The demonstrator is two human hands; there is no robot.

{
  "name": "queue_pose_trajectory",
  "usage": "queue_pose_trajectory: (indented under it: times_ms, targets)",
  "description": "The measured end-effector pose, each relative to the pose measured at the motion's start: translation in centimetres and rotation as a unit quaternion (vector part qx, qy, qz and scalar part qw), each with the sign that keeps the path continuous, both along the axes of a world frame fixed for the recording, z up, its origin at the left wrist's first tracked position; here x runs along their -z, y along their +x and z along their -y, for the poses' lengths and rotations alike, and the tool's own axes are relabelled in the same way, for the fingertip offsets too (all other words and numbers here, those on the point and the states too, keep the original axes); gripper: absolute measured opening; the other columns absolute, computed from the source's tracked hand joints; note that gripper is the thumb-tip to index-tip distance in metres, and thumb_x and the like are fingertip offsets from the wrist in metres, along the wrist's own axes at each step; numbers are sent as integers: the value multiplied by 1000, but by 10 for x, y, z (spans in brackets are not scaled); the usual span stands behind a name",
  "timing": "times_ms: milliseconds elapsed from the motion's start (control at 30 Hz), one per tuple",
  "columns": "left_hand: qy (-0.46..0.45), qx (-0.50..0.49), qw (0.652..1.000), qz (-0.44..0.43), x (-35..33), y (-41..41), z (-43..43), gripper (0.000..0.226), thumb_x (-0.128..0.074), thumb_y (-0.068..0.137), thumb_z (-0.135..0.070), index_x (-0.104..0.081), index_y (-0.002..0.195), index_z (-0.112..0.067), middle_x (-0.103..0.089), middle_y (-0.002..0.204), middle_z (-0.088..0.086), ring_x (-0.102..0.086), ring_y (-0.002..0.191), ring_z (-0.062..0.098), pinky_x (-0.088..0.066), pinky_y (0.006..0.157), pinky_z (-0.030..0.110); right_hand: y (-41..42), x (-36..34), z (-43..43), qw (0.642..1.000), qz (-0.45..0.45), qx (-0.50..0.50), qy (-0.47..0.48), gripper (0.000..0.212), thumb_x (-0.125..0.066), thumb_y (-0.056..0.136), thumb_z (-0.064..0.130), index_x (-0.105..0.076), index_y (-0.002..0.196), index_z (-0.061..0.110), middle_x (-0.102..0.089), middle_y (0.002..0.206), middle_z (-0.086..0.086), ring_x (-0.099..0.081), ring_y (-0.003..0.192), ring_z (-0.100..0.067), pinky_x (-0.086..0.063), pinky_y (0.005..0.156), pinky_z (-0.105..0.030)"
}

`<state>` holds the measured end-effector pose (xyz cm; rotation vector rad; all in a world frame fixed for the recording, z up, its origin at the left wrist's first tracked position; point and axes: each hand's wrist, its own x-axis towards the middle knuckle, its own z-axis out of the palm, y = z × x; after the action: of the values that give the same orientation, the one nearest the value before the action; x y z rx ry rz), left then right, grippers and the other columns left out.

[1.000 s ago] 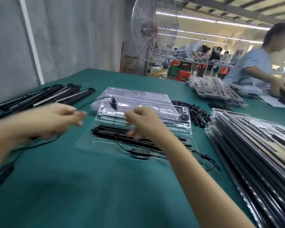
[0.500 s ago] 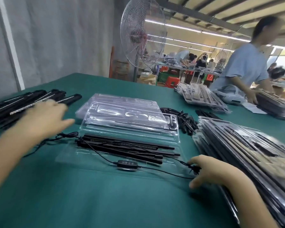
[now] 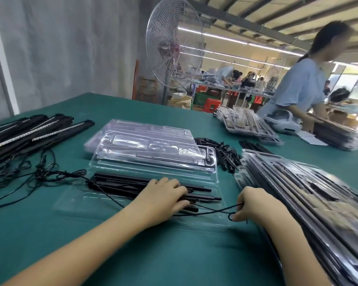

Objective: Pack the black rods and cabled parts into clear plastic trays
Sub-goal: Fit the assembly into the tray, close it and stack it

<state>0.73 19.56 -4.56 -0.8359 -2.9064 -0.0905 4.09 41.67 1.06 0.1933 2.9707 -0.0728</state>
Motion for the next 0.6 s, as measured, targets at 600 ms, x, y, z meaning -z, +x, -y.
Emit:
queue_pose_trajectory:
  times_ms: [600]
  targets:
    - [-75, 2, 994, 74, 26, 15, 6, 99, 14, 63, -78, 17, 148, -28, -5, 159, 9, -6, 146, 26, 7, 113, 56, 17, -41, -2, 898, 2, -79, -433, 47, -64, 60, 58, -72, 76, 14, -59, 50, 9, -46, 41, -5, -39, 41, -17]
